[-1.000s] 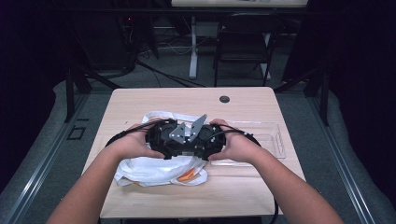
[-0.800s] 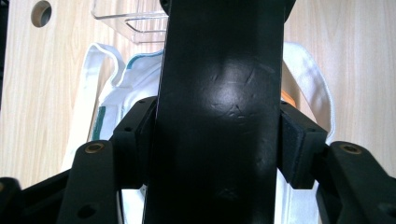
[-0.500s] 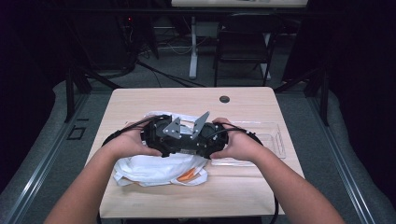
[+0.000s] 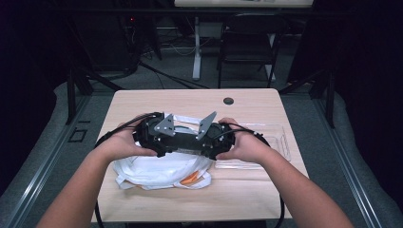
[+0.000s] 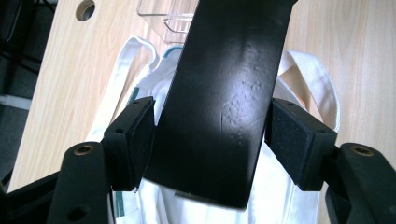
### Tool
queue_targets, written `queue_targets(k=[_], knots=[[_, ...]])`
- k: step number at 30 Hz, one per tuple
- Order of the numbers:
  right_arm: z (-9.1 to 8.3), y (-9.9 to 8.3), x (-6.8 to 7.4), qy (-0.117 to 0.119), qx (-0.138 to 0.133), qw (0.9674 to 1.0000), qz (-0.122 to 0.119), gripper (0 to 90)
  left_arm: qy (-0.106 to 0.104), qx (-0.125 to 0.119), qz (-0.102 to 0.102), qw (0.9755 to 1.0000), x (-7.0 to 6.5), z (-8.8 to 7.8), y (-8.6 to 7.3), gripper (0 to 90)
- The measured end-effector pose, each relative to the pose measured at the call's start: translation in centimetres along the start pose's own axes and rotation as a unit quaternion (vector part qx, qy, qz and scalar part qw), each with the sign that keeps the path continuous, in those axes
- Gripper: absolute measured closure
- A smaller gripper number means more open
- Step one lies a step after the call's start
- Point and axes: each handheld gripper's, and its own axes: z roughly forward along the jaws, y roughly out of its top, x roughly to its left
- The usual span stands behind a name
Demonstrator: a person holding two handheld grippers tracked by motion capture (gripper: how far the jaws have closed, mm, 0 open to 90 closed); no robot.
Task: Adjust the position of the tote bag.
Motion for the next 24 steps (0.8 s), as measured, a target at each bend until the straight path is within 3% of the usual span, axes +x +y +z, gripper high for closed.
queue_targets(k=[15, 24], knots=[[-0.9, -0.5, -0.4, -0.005, 0.005, 1.0000, 0.001, 42.8, 0.011, 0.003, -0.015, 0.9998, 0.3, -1.6, -1.3, 33.6], [-1.7, -1.4, -0.9, -0.012, 0.006, 0.9999, 0.009, 42.8, 0.011, 0.013, -0.049, 0.9987, 0.5, -1.5, -2.8, 35.4]])
